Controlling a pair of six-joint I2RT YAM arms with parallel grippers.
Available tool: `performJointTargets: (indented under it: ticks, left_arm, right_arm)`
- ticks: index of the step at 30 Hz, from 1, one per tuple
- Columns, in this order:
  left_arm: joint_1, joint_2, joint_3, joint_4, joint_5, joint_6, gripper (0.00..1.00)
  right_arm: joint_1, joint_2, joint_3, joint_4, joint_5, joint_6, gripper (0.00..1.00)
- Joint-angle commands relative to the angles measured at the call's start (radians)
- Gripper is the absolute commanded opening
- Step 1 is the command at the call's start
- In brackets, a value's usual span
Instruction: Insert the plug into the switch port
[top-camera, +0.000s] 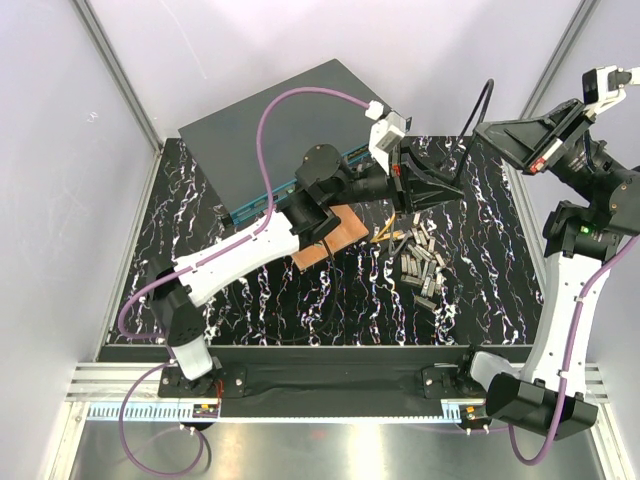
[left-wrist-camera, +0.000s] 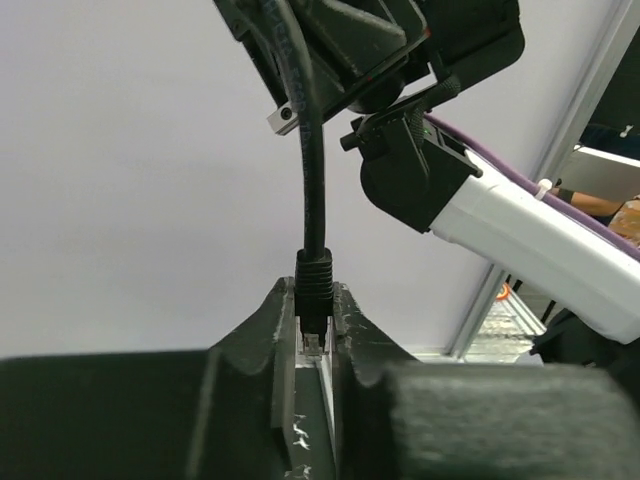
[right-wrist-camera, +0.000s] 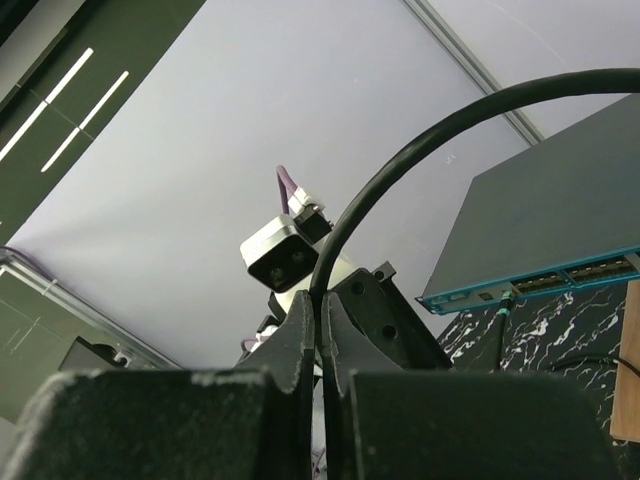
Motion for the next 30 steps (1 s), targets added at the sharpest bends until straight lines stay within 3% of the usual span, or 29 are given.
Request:
performJointTargets:
  ticks: [1, 2, 5, 6, 8, 9, 10, 11, 12, 13, 14, 17, 20, 23, 26, 29, 30]
  left_arm:
    - [-0.003, -0.032, 0.033, 0.022, 0.027, 0.018, 0.04]
    - [-0.001, -0.041, 0.033, -0.007, 0.032, 0.053, 0.0]
    - [0.01, -0.098, 0.043, -0.184, 0.065, 0.174, 0.0]
    - [0.011, -0.116, 0.04, -0.287, 0.067, 0.217, 0.0]
    - [0.011, -0.162, 0.041, -0.4, 0.072, 0.353, 0.0]
    - [0.011, -0.172, 0.05, -0.522, 0.072, 0.39, 0.0]
    - [0.011, -0.176, 0.075, -0.582, 0.075, 0.417, 0.0]
    - [0.011, -0.178, 0.092, -0.641, 0.075, 0.47, 0.0]
    - [0.011, -0.175, 0.105, -0.755, 0.082, 0.512, 0.0]
    - [0.011, -0.175, 0.115, -0.799, 0.091, 0.539, 0.0]
    - [0.011, -0.175, 0.119, -0.839, 0.098, 0.59, 0.0]
    - [0.01, -0.179, 0.144, -0.952, 0.096, 0.666, 0.02]
    - [0.002, -0.149, 0.246, -1.119, 0.084, 0.808, 0.11]
    - [-0.003, -0.095, 0.334, -1.311, 0.055, 0.912, 0.09]
    - [-0.012, -0.055, 0.409, -1.371, -0.004, 0.967, 0.06]
    - [-0.013, -0.058, 0.393, -1.378, -0.014, 0.986, 0.01]
    - [-0.013, -0.069, 0.364, -1.359, -0.014, 0.984, 0.0]
  right_arm:
    - [0.001, -0.009, 0.018, 0.039, -0.039, -0.01, 0.0]
    - [-0.001, -0.004, 0.033, 0.028, -0.057, -0.027, 0.0]
    - [-0.002, 0.019, 0.112, -0.167, -0.226, -0.275, 0.16]
    - [-0.004, 0.019, 0.139, -0.391, -0.27, -0.513, 0.3]
    - [-0.027, 0.013, 0.258, -0.7, -0.408, -0.829, 0.5]
    - [-0.053, 0.007, 0.287, -0.917, -0.451, -1.083, 0.61]
    - [-0.082, -0.005, 0.291, -0.868, -0.543, -1.072, 0.81]
    - [-0.108, -0.025, 0.209, -0.693, -0.548, -0.947, 0.86]
    - [-0.137, -0.06, 0.155, -0.099, -0.55, -0.548, 0.89]
    - [-0.148, -0.062, 0.125, 0.132, -0.552, -0.406, 0.89]
    - [-0.15, -0.071, 0.122, 0.23, -0.552, -0.388, 0.89]
    - [-0.151, -0.079, 0.197, -0.109, -0.552, -0.652, 0.85]
    - [-0.151, -0.093, 0.154, -0.049, -0.552, -0.684, 0.77]
    - [-0.151, -0.116, 0.116, -0.031, -0.552, -0.719, 0.68]
    - [-0.151, -0.116, 0.055, -0.068, -0.553, -0.73, 0.64]
    - [-0.151, 0.011, 0.03, -0.018, -0.552, -0.556, 0.53]
    - [-0.15, 0.04, 0.024, 0.18, -0.55, -0.371, 0.5]
